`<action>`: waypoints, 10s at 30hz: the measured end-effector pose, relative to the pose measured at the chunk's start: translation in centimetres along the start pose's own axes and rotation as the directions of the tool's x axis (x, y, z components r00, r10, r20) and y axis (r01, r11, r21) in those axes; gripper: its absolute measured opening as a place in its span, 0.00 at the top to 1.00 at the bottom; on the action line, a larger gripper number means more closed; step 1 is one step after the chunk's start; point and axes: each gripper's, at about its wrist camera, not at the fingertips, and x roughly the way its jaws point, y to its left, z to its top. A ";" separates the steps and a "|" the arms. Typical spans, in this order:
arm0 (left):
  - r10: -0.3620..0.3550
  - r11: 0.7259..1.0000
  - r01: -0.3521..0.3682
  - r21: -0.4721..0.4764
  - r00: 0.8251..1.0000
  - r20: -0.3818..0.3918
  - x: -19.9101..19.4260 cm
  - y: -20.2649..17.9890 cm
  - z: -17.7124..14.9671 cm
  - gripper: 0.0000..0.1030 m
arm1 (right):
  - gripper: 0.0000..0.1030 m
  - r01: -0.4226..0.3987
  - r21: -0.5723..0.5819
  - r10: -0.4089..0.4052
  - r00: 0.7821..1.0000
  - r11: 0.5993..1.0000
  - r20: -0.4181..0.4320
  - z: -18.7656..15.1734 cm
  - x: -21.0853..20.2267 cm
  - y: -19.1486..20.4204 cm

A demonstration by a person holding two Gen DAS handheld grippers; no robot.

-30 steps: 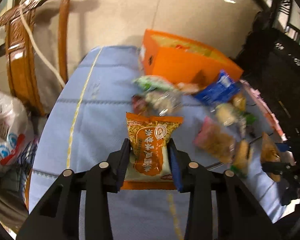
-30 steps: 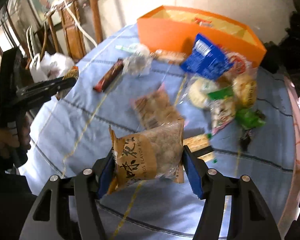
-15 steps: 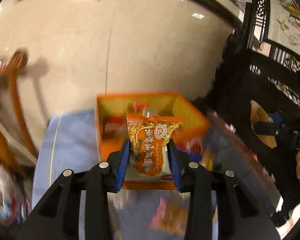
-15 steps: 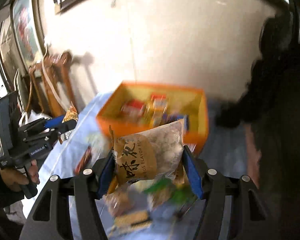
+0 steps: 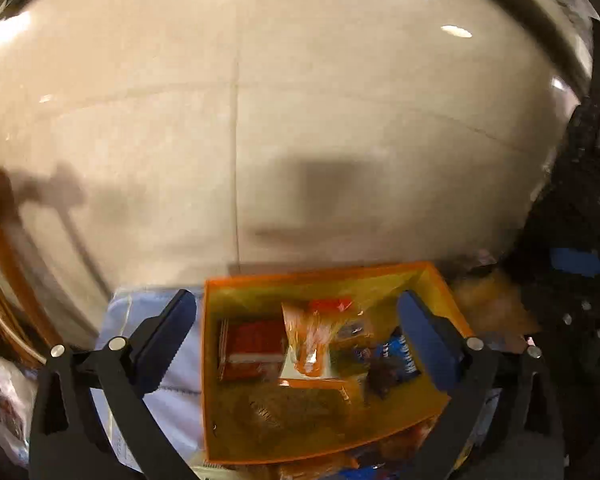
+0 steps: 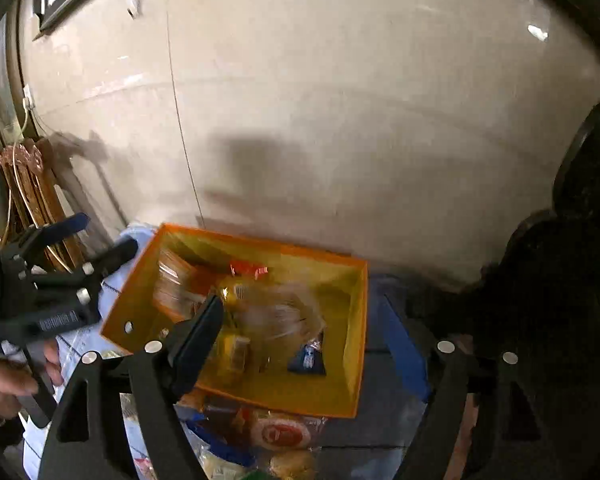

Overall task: Organize snacks
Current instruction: 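Withdraw both open tools back over the snack pile, then grasp the brown chocolate bar with the left tool while the right tool grasps the green-topped bag, then carry both items over the orange box and open both tools, then withdraw both open tools back over the snack pile, then grasp the clear printed bag with the left tool while the right tool grasps the pale bun packet, then lift both packets over the orange box and open both tools to drop them, then withdraw both open tools back over the snack pile, then grasp the pink round-biscuit bag with the left tool while the right tool grasps the cracker packet, then carry both packets over the orange box and open both tools, then withdraw both open tools back over the snack pile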

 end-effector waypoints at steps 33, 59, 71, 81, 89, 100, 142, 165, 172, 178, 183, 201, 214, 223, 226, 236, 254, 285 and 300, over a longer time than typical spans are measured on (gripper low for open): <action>0.060 0.997 -0.069 -0.027 0.965 -0.257 -1.9 13.4 -28.5 0.78 | 0.58 -0.115 0.027 0.118 0.946 0.993 -0.301 -26.3 6.0 5.5; -0.083 0.996 0.086 0.014 0.989 -0.125 -10.9 8.7 -26.1 0.78 | 0.58 -0.216 0.194 0.236 0.968 0.957 -0.085 -23.6 -4.6 3.3; -0.192 0.976 0.185 0.110 0.980 0.058 -12.9 2.9 -14.0 0.78 | 0.58 -0.222 0.130 0.209 0.972 0.966 0.108 -13.4 -9.9 1.4; -0.133 0.978 0.113 0.176 0.985 0.105 -6.7 -0.9 -1.4 0.77 | 0.50 -0.218 0.086 0.199 0.963 0.972 0.182 0.5 -7.6 1.1; 0.018 0.989 -0.020 0.146 1.000 0.012 -1.9 1.0 -3.3 0.07 | 0.04 -0.081 0.067 0.083 0.997 0.994 -0.013 -0.8 -0.4 1.5; 0.053 0.981 -0.017 0.192 0.981 -0.186 -3.7 5.4 -23.8 0.07 | 0.04 -0.092 -0.004 0.088 0.964 0.996 -0.251 -20.8 2.0 9.1; -0.121 0.989 0.129 0.066 0.986 -0.113 -10.6 4.6 -27.1 0.50 | 0.44 -0.144 0.127 0.166 0.970 0.981 -0.178 -26.7 -3.3 9.5; -0.137 0.979 0.116 0.170 0.983 0.120 -10.5 -1.4 -5.3 0.50 | 0.44 -0.098 0.108 0.084 0.988 0.989 0.128 -6.1 -8.8 1.8; -0.074 0.989 0.068 0.132 0.996 0.040 -2.7 -2.6 1.4 0.08 | 0.17 -0.127 0.098 0.121 0.990 0.987 0.071 2.3 -2.0 0.5; 0.006 0.996 -0.004 0.092 1.000 -0.019 0.3 0.8 -3.3 0.05 | 0.13 -0.085 0.075 0.086 0.996 0.994 -0.011 -2.3 1.8 0.0; -0.080 0.983 0.086 0.161 0.996 -0.040 -3.0 2.4 -12.6 0.05 | 0.13 -0.115 0.118 0.126 0.988 0.986 -0.093 -11.2 1.3 1.4; -0.103 0.941 0.173 0.290 0.965 -0.241 -3.1 -5.3 -29.4 0.05 | 0.09 -0.118 -0.058 0.095 0.949 0.991 -0.300 -33.0 -0.1 12.7; -0.184 0.933 0.243 0.265 0.956 -0.227 -2.9 -6.0 -30.6 0.36 | 0.07 -0.128 -0.074 0.094 0.930 0.989 -0.355 -34.7 2.5 14.0; -0.111 0.899 0.232 0.371 0.941 -0.321 -1.7 -8.0 -31.8 0.05 | 0.03 -0.133 -0.069 0.100 0.929 0.989 -0.356 -35.2 1.9 13.5; -0.154 0.913 0.252 0.320 0.941 -0.302 -2.0 -7.1 -31.4 0.22 | 0.03 -0.133 -0.073 0.099 0.930 0.988 -0.354 -35.3 2.0 13.6; -0.216 0.942 0.273 0.194 0.937 -0.274 -2.6 -4.7 -31.1 0.35 | 0.07 -0.135 -0.047 0.109 0.929 0.990 -0.353 -35.3 1.7 13.4; -0.251 0.963 0.255 0.082 0.966 -0.057 -13.9 1.7 -23.3 0.35 | 0.07 -0.116 0.042 0.120 0.988 0.992 -0.098 -28.4 -9.0 7.8; 0.128 0.982 -0.122 0.147 0.991 -0.034 2.1 -1.9 -1.1 0.05 | 0.04 -0.074 0.126 0.074 0.997 0.989 0.001 -0.8 2.1 -1.9; 0.063 0.991 -0.038 0.132 0.980 -0.186 -1.2 3.5 -19.7 0.05 | 0.04 0.039 0.090 -0.020 0.979 0.995 -0.205 -21.5 2.8 -0.1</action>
